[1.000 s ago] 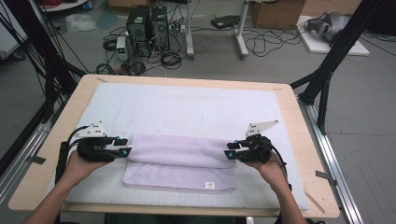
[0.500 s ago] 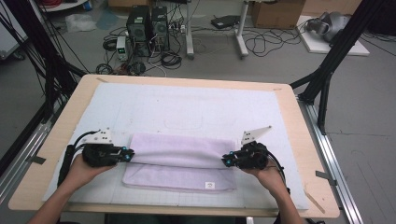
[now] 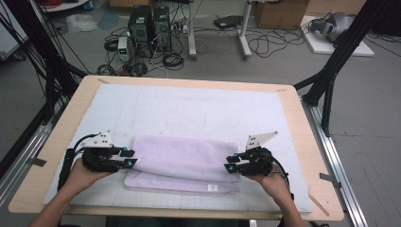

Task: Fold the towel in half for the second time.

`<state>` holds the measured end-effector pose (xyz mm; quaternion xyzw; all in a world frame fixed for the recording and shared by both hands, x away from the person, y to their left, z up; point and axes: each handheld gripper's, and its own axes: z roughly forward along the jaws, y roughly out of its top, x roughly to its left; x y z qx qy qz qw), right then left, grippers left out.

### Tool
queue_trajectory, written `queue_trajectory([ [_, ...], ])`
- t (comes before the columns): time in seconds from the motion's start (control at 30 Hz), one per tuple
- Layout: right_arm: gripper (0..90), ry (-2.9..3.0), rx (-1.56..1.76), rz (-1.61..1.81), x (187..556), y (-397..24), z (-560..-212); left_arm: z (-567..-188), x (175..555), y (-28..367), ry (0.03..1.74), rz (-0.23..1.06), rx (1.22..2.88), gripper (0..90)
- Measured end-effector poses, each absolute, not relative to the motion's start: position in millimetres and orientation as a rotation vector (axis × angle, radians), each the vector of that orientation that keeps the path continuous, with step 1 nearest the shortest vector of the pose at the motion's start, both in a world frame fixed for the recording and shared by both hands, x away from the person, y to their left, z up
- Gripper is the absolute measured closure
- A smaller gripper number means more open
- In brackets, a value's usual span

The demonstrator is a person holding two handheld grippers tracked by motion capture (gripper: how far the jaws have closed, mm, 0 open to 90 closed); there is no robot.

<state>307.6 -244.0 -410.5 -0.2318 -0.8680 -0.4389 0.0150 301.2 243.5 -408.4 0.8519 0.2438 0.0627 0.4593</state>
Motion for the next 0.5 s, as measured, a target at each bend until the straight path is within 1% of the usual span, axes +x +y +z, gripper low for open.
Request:
queue_trajectory([
  [0.07,61.9,-2.712,-0.737,-1.336,308,-242,-416,-411,303,241,0.613,0.165,2.100,56.6],
  [0.2,62.4,-2.685,-0.744,-1.334,310,-242,-422,-407,312,240,0.628,0.169,2.099,56.4],
  [0.33,62.8,-2.685,-0.754,-1.372,313,-239,-417,-405,325,236,0.660,0.184,2.122,56.3],
  [0.4,63.4,-2.691,-0.754,-1.380,316,-235,-415,-406,332,232,0.667,0.164,2.137,56.4],
  [0.47,65.2,-2.712,-0.759,-1.370,320,-230,-414,-410,337,228,0.673,0.155,2.157,57.7],
  [0.5,66.2,-2.722,-0.767,-1.362,323,-228,-415,-412,339,227,0.670,0.144,2.168,61.8],
])
